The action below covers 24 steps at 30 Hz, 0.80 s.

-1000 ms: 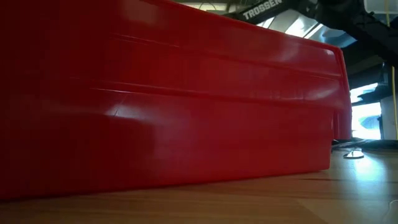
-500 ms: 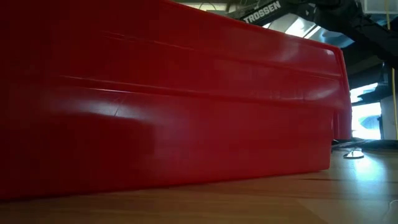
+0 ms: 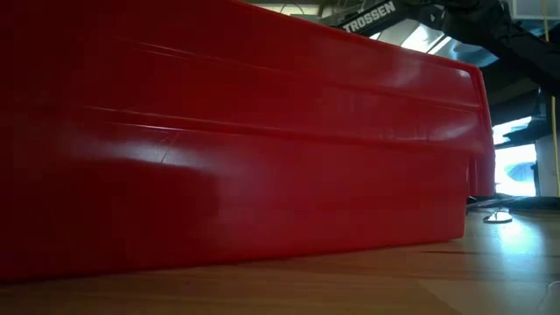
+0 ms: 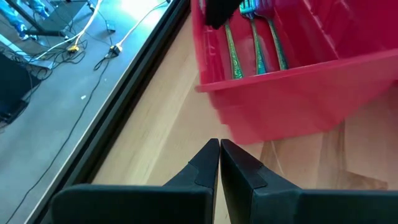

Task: Sort silverware
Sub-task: Adjust the red bins

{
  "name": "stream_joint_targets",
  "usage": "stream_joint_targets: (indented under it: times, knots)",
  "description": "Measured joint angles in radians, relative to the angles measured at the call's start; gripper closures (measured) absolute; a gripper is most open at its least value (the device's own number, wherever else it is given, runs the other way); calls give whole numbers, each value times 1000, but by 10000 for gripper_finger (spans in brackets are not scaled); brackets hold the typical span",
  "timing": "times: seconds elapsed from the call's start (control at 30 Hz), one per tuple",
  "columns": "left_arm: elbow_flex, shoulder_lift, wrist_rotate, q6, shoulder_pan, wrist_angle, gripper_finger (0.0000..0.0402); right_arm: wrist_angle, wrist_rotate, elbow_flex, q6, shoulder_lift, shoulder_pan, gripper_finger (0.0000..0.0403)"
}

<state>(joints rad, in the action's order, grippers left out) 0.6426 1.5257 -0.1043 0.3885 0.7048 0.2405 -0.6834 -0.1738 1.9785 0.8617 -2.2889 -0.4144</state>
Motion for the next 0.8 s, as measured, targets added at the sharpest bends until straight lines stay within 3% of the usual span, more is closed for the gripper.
stream_joint_targets:
  times: [0.43,0.8]
  knots:
    - [0,0,0,-7,0,-1,402,6,-136,1,-47,4,-11,403]
    - [0,0,0,-8,-1,-4,402,-70,-189,55,-123,9,-24,403]
